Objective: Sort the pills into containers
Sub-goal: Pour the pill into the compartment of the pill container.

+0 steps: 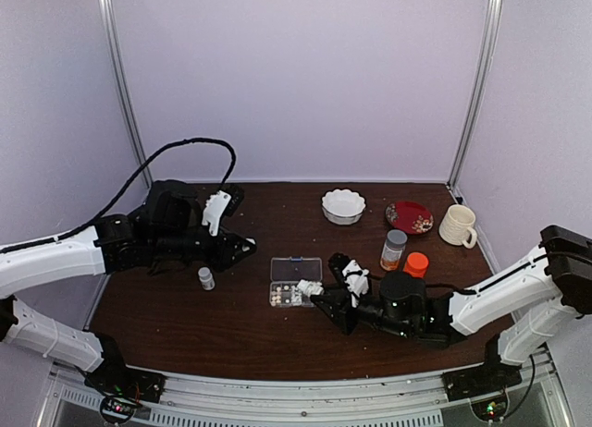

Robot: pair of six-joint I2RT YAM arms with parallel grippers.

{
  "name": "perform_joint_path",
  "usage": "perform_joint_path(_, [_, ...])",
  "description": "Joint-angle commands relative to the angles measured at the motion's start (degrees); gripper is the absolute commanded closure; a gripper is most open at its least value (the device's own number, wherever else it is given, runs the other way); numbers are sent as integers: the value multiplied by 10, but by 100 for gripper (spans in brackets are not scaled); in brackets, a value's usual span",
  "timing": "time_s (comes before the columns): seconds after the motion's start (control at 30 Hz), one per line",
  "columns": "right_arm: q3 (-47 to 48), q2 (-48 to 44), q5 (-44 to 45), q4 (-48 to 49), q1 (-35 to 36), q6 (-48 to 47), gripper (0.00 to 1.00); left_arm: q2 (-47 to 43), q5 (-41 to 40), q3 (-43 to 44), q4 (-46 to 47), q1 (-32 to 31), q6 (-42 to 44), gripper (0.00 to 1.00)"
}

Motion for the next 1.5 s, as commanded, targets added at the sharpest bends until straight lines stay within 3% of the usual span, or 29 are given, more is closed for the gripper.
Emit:
perform_joint_path(0.0, [-7,14,15,17,-4,20,100,-1,9,-9,47,3,7,100])
perform_joint_path(0.47, [-12,42,25,-6,-12,31,100,45,15,-5,63,3,10,100])
perform_joint_path(1.47, [62,115,-11,-101,-53,54,100,38,-3,-13,49,3,30,100])
